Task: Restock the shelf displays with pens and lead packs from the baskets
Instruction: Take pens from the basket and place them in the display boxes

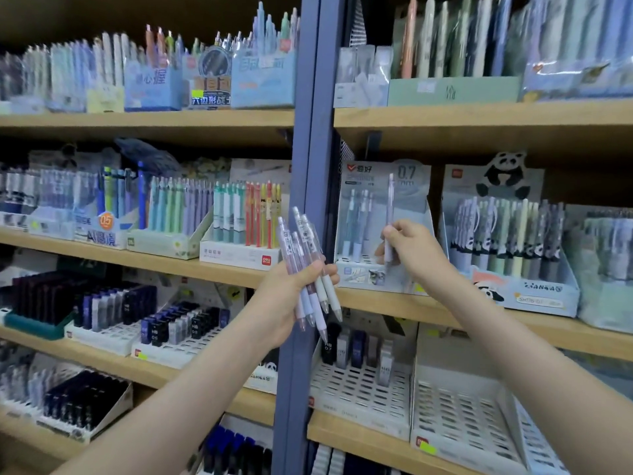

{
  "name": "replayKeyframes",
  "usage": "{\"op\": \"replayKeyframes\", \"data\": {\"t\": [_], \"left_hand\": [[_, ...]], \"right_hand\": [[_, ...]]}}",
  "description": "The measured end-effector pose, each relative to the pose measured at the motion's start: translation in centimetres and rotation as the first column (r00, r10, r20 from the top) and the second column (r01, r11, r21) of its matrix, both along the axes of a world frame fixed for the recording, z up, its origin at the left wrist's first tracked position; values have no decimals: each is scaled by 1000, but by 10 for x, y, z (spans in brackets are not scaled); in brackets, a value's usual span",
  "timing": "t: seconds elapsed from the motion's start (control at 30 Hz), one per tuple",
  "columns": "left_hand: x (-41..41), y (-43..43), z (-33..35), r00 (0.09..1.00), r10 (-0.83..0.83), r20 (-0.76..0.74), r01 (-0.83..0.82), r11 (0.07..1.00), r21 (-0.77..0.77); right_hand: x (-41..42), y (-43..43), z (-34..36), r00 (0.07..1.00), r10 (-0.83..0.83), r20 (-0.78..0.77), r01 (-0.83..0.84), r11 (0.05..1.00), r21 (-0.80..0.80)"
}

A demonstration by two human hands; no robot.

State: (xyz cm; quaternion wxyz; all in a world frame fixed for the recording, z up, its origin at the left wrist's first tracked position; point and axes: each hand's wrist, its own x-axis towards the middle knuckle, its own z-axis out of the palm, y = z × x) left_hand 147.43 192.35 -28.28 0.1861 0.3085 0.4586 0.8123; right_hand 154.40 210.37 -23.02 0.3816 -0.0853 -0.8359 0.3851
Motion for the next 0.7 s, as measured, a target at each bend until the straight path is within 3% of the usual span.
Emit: {"op": "replayKeyframes", "data": {"t": [0.23, 0.7], "left_hand": [[-4, 9, 7, 999, -19, -28, 20, 999, 28], [-12, 8, 16, 998, -11, -63, 13, 999, 37]], "right_hand": [[-13, 8, 17, 991, -82, -103, 81, 997, -15], [-31, 17, 30, 970, -147, 196, 120, 983, 141]]}}
